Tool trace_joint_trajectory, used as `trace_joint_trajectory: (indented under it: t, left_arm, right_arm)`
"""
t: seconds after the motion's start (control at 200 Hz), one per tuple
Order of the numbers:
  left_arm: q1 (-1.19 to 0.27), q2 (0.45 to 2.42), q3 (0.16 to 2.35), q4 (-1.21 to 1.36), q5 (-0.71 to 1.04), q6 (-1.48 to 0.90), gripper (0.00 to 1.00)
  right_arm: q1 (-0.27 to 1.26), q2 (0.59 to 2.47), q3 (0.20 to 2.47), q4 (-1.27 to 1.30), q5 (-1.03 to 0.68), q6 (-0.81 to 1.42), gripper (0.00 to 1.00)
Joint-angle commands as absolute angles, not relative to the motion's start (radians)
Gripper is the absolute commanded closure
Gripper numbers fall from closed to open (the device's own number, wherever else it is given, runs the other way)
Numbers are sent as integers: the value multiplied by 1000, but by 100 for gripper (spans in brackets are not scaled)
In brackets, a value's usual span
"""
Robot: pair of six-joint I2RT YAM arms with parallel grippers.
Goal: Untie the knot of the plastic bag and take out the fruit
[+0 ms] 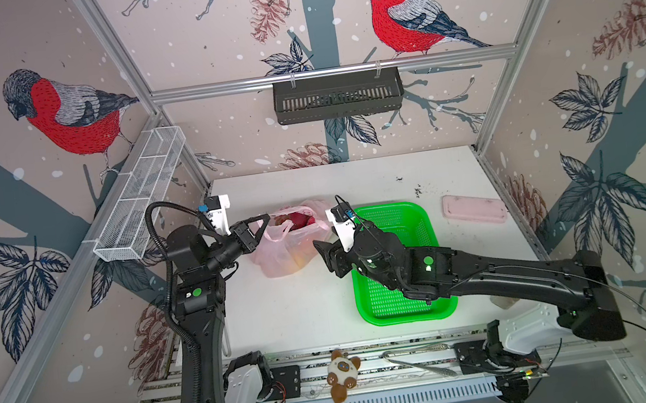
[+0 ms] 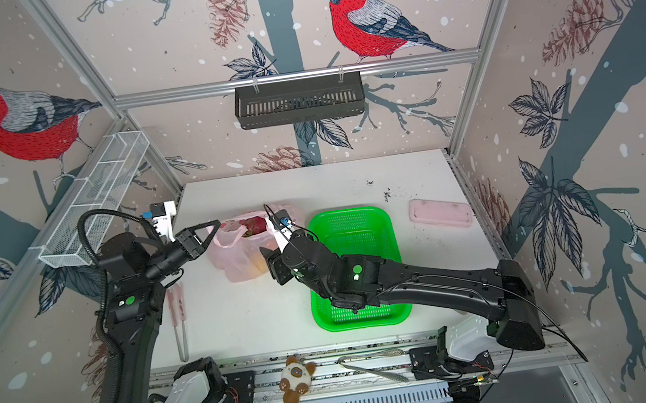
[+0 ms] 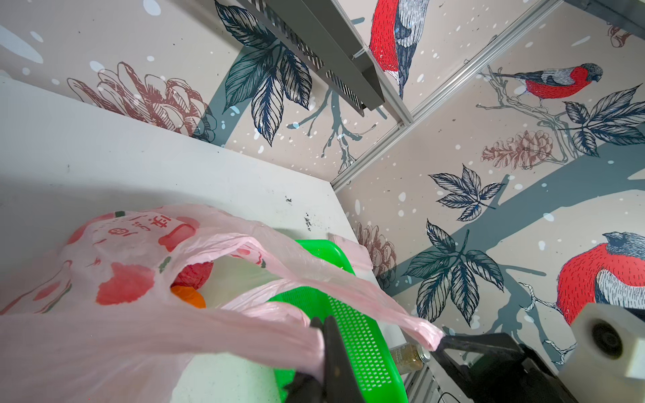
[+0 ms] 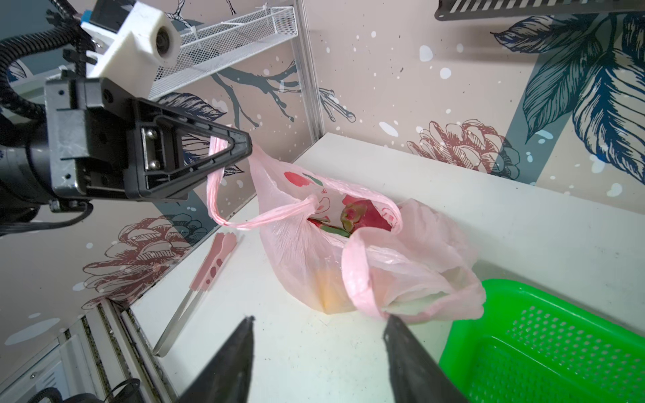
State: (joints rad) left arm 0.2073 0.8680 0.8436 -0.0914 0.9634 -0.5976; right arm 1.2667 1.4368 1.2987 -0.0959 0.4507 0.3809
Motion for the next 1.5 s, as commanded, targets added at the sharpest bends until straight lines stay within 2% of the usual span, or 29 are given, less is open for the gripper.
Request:
trace_joint_trajectory:
  t: [0.0,0.14,0.545,1.231,1.496]
  left_arm:
    - [209,858,840,-46,966,-583,100]
    - [209,844,822,-26,951,-574,100]
    - [209,827,799,3,924,-522,100]
    - [208,751,711,32,901,-537,100]
    - [209,718,667,6,811,-532,100]
  right_arm:
    - [1239,1494,1363,-88,432,349,64]
    - [1171,1618,1478,-141,377,363,71]
    - [1041,1910,1792,-267,174,326,76]
    - [983,2205,1993,-330,-3,282,79]
    - [1016,2205,1912,-354,-142,245,80]
